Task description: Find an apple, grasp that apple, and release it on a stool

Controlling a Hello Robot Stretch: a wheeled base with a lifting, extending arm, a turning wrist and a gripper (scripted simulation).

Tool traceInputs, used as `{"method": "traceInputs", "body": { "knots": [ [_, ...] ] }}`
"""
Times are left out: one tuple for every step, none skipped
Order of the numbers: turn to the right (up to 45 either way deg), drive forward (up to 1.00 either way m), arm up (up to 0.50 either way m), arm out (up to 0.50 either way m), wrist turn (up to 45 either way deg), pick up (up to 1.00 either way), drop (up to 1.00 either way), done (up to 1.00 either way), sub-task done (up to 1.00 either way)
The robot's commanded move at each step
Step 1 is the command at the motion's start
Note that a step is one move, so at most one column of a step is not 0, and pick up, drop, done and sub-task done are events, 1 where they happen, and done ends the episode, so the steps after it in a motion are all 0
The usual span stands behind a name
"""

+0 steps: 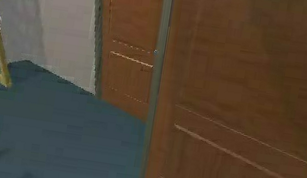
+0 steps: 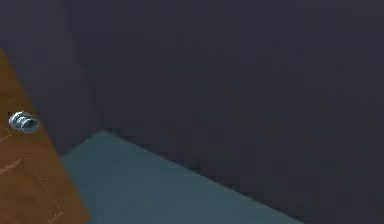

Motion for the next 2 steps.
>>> {"method": "traceInputs", "body": {
  "knots": [
    [-21.0, 0.00, 0.00, 0.00, 0.0, 0.00, 0.00, 0.00, 0.00],
    [0.0, 1.00, 0.00, 0.00, 0.0, 0.00, 0.00, 0.00, 0.00]
  ]
}}
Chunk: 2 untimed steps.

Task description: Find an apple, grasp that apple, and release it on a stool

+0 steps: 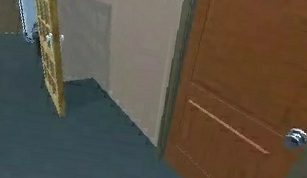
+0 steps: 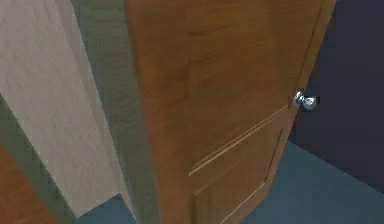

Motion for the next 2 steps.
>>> {"method": "traceInputs", "body": {
  "knots": [
    [-6.0, 0.00, 0.00, 0.00, 0.0, 0.00, 0.00, 0.00, 0.00],
    [0.0, 0.50, 0.00, 0.00, 0.0, 0.00, 0.00, 0.00, 0.00]
  ]
}}
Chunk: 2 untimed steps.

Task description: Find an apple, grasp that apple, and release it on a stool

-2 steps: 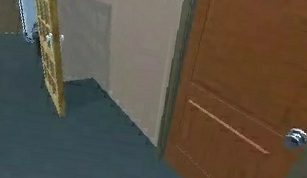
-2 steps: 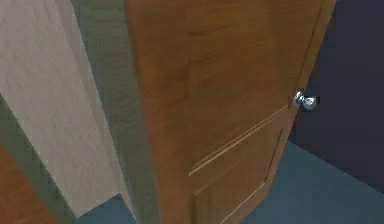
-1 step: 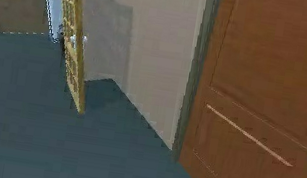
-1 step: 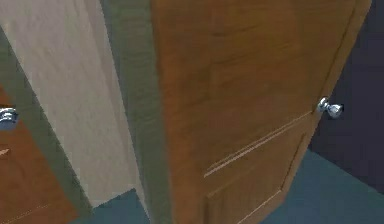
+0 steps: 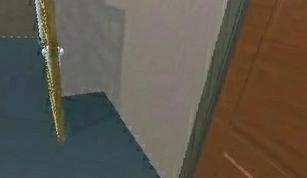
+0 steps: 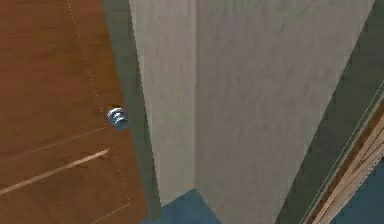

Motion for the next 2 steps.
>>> {"method": "traceInputs", "body": {
  "knots": [
    [-45.0, 0.00, 0.00, 0.00, 0.0, 0.00, 0.00, 0.00, 0.00],
    [0.0, 0.70, 0.00, 0.00, 0.0, 0.00, 0.00, 0.00, 0.00]
  ]
}}
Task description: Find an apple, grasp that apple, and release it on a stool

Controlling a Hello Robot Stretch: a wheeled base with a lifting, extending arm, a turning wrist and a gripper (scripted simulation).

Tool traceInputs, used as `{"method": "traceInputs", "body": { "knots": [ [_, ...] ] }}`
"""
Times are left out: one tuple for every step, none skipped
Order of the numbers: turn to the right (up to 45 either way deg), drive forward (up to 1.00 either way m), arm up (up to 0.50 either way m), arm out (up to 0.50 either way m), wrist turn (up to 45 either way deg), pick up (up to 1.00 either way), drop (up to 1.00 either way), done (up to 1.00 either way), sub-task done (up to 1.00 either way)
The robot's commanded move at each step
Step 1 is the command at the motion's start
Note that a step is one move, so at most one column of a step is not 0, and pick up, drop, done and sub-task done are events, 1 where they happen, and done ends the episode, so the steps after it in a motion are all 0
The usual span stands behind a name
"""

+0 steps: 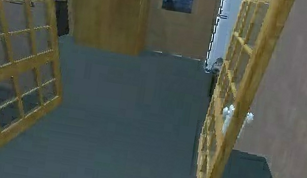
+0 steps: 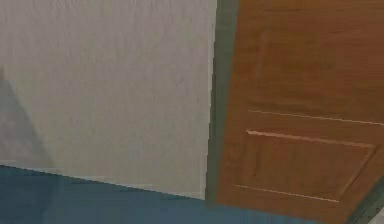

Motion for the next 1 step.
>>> {"method": "traceInputs", "body": {
  "knots": [
    [45.0, 0.00, 0.00, 0.00, 0.0, 0.00, 0.00, 0.00, 0.00]
  ]
}}
